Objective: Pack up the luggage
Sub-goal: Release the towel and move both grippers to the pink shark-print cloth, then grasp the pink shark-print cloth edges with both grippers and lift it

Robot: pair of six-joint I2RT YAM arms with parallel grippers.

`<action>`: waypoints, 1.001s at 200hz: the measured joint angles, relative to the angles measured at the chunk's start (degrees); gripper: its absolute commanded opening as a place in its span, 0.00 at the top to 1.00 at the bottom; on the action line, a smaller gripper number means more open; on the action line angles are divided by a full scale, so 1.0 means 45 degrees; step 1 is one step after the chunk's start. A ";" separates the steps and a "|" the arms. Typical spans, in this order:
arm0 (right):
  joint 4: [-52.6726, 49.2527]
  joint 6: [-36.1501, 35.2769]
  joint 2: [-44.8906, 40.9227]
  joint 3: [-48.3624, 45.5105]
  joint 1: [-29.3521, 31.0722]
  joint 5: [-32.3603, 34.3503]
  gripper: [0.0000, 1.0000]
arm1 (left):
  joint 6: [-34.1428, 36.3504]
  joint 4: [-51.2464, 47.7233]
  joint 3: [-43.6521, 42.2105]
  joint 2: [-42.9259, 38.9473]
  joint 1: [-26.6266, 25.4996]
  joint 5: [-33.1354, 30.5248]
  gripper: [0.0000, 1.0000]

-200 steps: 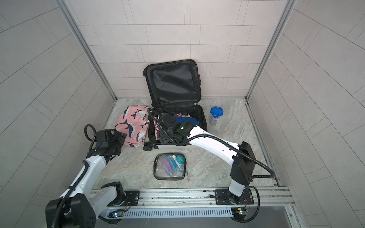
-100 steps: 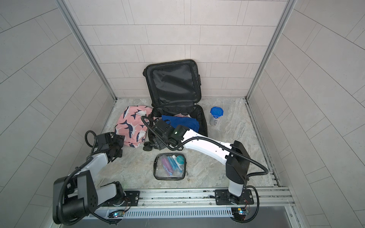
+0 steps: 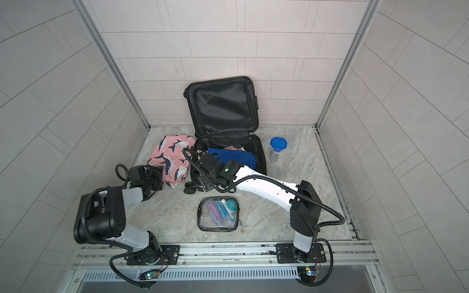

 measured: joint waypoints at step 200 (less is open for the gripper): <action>-0.0335 0.0539 0.1399 0.2171 -0.0068 -0.0646 0.24 | 0.3439 -0.7232 0.2705 -0.4138 0.1438 -0.0850 1.00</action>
